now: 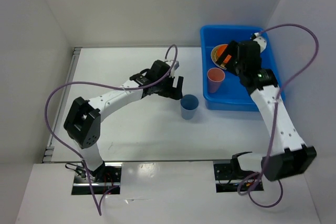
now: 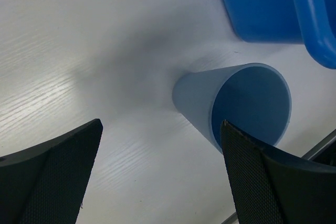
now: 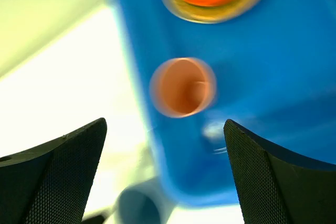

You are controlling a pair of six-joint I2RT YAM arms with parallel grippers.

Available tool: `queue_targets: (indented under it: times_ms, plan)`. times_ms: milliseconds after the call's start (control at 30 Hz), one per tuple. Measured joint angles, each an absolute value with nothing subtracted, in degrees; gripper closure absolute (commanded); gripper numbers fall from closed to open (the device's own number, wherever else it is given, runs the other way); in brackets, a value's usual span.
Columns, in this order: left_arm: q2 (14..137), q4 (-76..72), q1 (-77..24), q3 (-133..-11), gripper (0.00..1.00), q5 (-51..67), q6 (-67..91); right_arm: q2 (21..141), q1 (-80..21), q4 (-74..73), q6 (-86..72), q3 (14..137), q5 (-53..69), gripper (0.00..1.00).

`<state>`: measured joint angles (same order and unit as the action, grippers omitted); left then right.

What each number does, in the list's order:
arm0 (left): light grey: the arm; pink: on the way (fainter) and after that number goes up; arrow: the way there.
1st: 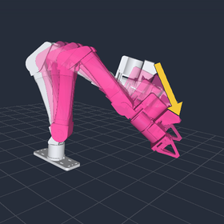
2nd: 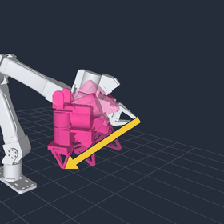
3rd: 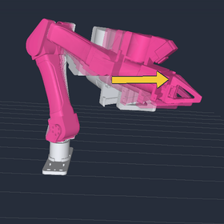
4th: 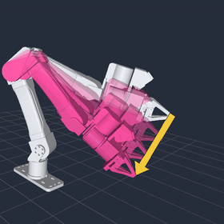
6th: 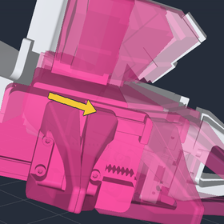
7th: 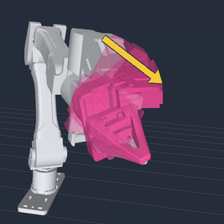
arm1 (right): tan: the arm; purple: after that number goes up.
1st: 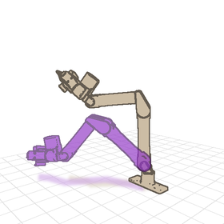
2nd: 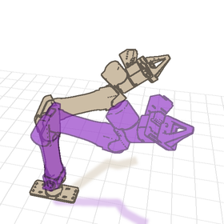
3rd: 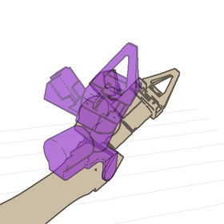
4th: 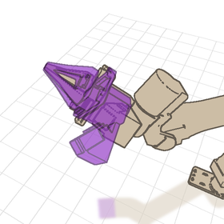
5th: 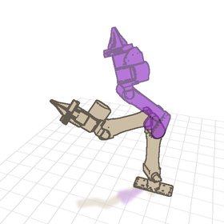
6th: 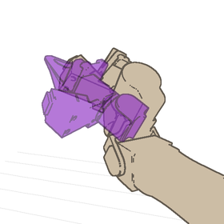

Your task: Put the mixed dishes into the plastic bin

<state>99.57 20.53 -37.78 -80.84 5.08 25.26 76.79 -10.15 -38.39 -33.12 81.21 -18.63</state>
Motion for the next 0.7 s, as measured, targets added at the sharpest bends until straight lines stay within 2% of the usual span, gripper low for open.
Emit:
queue_targets:
  times_ms: [100, 200, 433, 700]
  plan:
    - [101.67, 20.86, -39.55, -81.76, 0.01, 3.25, 25.15, 67.68, -11.16, -35.97, -32.49, 79.05, -12.56, 0.10]
    - [101.93, 21.41, -40.66, -81.76, 0.01, 1.54, 25.36, 62.59, -12.91, -35.66, -31.79, 77.08, -7.40, 0.11]
    - [96.31, 20.40, -39.57, -77.80, 0.01, -2.24, 26.37, 62.78, -24.14, -36.07, -33.19, 67.66, -4.29, 0.12]
    - [84.62, 18.20, -37.01, -75.09, 0.01, -4.69, 27.70, 61.78, -29.10, -39.86, -37.15, 60.58, -5.30, 0.20]
